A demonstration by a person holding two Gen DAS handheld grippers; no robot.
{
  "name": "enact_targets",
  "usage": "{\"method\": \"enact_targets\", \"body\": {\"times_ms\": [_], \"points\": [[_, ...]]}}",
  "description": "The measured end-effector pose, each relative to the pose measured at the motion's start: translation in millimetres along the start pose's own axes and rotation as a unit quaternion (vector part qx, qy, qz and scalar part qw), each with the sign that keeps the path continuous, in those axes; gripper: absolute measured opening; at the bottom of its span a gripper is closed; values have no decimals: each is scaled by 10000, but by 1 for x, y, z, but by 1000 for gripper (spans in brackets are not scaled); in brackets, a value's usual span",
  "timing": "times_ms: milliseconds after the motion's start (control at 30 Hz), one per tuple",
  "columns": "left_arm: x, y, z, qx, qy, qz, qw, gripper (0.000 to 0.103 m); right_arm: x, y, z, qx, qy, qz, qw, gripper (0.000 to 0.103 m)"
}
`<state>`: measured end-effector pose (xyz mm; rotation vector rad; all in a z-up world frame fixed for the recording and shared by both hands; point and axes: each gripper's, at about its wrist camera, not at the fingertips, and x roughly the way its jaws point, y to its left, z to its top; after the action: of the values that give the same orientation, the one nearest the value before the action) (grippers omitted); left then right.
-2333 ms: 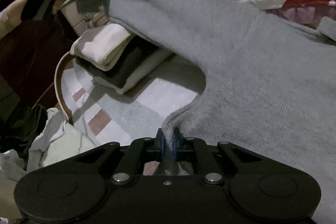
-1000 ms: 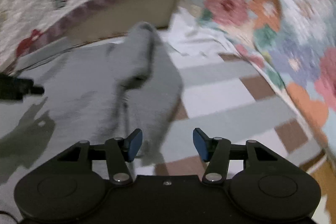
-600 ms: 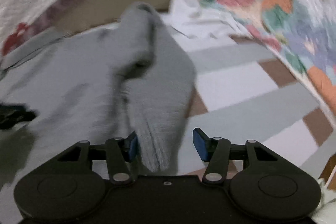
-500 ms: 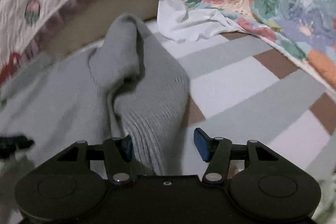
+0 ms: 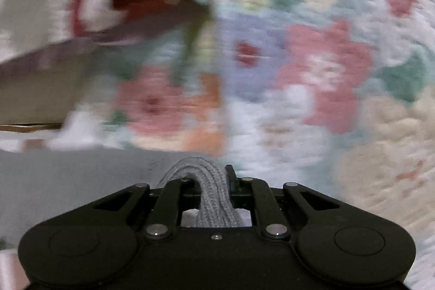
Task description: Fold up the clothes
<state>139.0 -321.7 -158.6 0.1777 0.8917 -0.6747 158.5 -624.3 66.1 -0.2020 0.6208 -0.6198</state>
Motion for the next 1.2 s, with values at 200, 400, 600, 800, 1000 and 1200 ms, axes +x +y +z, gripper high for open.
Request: {"method": "enact_targets", "body": {"times_ms": [200,400,600,800,1000,1200], "points": [[0,4,3,39,0,7,10000,55,20,-4,-7,-243,117,-273,9993,14],[-10,33,4,-71,-100,14,9999,55,36,22,14,-603,-153,-427,9972,16],[-33,97,0,-396,-534,435,9968,58,64,18,16,-63,634,-766,9950,50],[-43,176,-2,-572,-536,1432,9866,59,51,35,-23,492,775,-601,9940,51],[-38,214,9,-160,-635,1545,9858,60,14,111,-20,384,165,833,9956,52],[-22,218,24,328,-625,1487,9864,62,-8,240,-4,222,331,3169,9476,53]]}}
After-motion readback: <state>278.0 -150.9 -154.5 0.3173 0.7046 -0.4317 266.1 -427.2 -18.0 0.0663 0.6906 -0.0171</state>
